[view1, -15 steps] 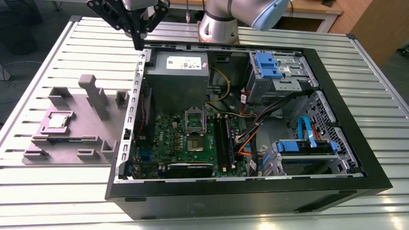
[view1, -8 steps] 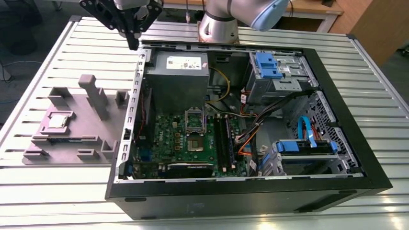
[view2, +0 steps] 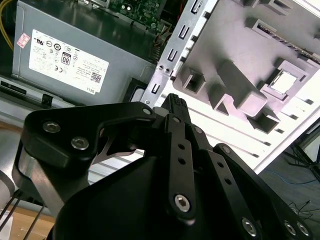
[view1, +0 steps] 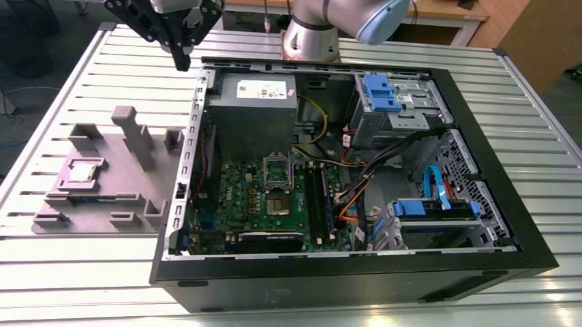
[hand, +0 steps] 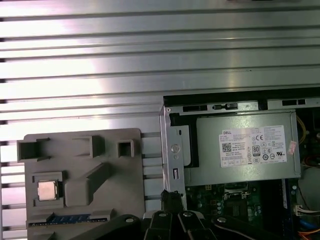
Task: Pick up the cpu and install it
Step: 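Reach for the cpu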
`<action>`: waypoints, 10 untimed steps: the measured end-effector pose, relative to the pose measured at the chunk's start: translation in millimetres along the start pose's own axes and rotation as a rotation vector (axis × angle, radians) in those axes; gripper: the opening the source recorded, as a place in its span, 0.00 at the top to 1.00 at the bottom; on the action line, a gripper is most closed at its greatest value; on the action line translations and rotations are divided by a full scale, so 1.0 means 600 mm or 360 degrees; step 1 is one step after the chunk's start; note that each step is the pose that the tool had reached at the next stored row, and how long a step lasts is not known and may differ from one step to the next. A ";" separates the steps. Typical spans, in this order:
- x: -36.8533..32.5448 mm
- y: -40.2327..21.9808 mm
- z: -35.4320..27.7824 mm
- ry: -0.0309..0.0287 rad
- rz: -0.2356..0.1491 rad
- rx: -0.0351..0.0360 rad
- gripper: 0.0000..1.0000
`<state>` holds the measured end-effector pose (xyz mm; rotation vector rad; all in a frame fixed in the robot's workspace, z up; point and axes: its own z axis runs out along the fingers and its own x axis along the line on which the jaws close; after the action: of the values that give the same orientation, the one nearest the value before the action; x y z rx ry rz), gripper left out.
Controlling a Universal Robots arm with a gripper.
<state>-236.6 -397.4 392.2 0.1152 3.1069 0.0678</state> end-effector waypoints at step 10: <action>0.023 -0.002 0.000 -0.00002 0.0000 0.0000 0.89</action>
<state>-250.6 -397.3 392.0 0.1148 3.1068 0.0680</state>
